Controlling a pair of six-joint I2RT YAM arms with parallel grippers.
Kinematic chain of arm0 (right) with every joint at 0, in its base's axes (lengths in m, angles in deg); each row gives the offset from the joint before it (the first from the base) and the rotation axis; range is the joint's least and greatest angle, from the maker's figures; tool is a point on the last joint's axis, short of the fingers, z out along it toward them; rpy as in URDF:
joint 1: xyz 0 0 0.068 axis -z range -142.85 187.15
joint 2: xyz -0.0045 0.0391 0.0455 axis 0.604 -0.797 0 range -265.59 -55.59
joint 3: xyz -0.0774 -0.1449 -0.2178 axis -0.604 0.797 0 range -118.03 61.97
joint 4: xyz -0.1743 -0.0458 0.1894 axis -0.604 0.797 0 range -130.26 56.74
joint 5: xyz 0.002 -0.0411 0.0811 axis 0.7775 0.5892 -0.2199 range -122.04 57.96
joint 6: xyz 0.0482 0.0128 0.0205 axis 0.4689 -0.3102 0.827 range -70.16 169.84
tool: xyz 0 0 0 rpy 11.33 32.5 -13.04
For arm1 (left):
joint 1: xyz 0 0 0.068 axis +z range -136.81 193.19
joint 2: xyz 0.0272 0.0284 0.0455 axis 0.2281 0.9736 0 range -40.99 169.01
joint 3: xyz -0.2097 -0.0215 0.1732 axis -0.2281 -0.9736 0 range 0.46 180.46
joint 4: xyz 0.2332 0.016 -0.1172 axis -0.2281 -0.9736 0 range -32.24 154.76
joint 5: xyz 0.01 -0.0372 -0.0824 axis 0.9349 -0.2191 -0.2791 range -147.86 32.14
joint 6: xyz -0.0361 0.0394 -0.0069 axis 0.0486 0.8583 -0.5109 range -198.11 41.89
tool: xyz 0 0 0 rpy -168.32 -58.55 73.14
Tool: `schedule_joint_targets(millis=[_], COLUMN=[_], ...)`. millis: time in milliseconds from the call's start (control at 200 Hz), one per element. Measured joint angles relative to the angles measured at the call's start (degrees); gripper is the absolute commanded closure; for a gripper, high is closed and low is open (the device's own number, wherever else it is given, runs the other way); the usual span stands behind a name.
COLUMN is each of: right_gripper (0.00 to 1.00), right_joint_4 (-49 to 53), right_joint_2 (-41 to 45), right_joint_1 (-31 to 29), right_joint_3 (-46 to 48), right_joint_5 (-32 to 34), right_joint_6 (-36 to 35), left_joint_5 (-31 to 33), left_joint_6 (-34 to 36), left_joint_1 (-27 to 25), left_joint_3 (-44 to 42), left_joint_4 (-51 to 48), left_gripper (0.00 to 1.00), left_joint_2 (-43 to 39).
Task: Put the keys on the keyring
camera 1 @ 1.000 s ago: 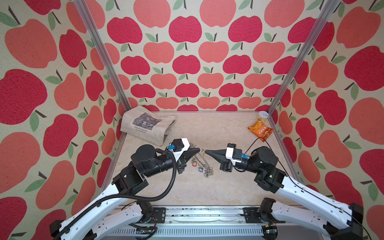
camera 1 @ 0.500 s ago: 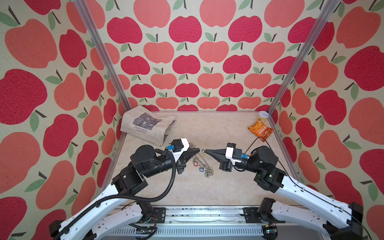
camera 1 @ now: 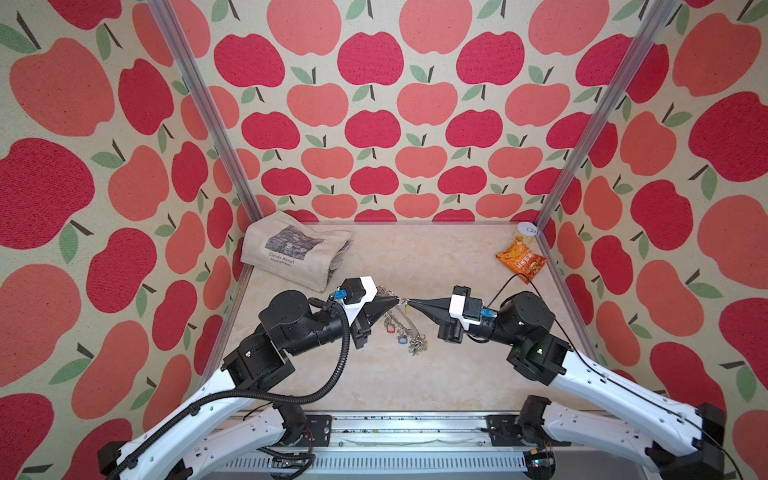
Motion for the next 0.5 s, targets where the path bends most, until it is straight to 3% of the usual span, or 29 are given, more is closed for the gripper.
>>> schedule_joint_targets(millis=[500], right_gripper=[1.0], right_joint_4=[0.48], right_joint_2=[0.0], right_joint_1=[0.0], right_joint_3=[-0.07], right_joint_5=[-0.66], right_joint_6=[0.02], left_joint_5=[0.0], left_joint_6=[-0.11], left_joint_1=[-0.09], left_joint_3=[0.0], left_joint_4=[-0.24], left_gripper=[1.0], left_joint_2=[0.0])
